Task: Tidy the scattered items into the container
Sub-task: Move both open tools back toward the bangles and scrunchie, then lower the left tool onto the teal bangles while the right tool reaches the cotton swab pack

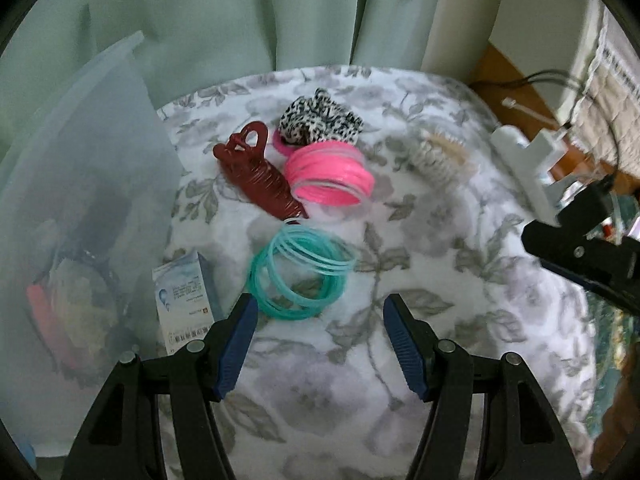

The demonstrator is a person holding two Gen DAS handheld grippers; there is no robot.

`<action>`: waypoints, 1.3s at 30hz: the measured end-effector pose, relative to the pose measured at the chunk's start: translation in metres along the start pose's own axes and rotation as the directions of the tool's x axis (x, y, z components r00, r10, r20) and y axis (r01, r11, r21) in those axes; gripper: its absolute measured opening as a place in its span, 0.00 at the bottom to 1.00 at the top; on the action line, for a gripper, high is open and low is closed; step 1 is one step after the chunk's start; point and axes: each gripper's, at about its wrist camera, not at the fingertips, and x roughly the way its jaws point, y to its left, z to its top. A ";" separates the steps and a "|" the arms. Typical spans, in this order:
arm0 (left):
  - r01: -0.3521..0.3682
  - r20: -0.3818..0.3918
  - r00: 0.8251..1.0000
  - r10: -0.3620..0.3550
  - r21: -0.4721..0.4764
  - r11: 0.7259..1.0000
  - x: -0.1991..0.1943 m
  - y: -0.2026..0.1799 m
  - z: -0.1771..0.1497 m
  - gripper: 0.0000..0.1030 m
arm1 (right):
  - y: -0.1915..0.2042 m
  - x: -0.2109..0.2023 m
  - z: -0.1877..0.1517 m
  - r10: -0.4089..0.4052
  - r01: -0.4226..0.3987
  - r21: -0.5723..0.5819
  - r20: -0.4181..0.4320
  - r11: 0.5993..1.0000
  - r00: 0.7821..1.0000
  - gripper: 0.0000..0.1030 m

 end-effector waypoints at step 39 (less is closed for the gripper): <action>0.037 0.011 0.999 -0.037 0.002 0.999 0.071 0.019 0.031 0.68 | 0.028 0.127 0.103 -0.182 0.181 -0.045 -0.012 0.982 0.983 0.76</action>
